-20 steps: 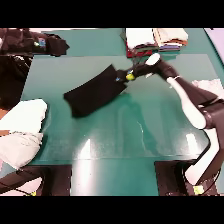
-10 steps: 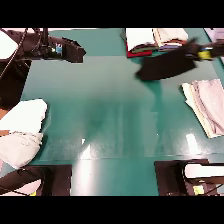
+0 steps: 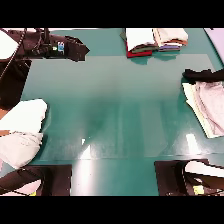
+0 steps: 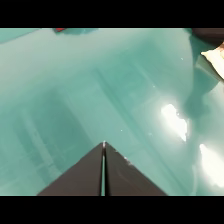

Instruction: Fold the shirts.

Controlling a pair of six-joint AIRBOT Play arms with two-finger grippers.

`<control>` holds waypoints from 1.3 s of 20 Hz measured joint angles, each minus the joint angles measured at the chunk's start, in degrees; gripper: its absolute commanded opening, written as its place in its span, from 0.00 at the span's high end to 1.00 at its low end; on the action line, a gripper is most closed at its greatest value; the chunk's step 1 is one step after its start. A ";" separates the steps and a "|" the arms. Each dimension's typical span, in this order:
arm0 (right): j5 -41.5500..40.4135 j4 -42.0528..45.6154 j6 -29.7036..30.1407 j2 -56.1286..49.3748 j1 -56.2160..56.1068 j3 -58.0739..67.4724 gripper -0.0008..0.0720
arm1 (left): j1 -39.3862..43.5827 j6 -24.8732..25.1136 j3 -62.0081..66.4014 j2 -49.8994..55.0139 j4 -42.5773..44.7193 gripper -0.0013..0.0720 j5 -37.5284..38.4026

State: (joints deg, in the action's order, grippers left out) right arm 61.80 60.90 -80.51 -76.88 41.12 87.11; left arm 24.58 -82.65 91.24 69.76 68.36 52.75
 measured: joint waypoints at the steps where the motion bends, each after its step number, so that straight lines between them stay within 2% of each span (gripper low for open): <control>1: 0.00 -0.35 0.00 0.11 0.04 1.22 0.97 | 0.02 0.00 0.00 0.00 -0.04 0.95 0.02; 5: 2.34 -0.39 0.02 0.33 -0.42 8.61 0.97 | 0.04 0.00 0.00 0.00 -0.24 0.95 0.44; 10: 6.01 6.03 -1.25 3.17 -0.22 12.35 0.96 | 0.04 0.04 0.00 0.00 -0.24 0.95 0.83; 14: 7.63 10.10 -1.51 8.33 2.80 5.20 0.96 | 0.04 0.22 0.00 0.00 -0.22 0.95 0.98; 19: 9.57 15.43 -1.60 16.87 8.59 -11.89 0.96 | 0.04 0.52 0.00 0.00 -0.20 0.95 1.97; 20: 9.92 16.41 -1.60 18.58 9.73 -15.37 0.92 | 0.04 0.59 0.00 0.00 -0.17 0.95 2.05; 22: 10.21 18.67 -1.57 21.59 12.26 -21.92 0.37 | 0.04 0.63 0.00 0.00 -0.15 0.95 2.14; 23: 10.40 19.74 -1.55 22.80 13.66 -24.74 0.24 | 0.04 0.66 0.00 0.00 -0.15 0.95 2.21; 26: 10.49 20.79 -1.53 24.74 16.96 -28.89 0.23 | 0.04 0.66 0.00 0.00 -0.17 0.95 2.36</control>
State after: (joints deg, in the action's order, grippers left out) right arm 72.29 81.69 -82.04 -52.14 58.08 58.22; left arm 24.62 -82.00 91.24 69.76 68.18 55.11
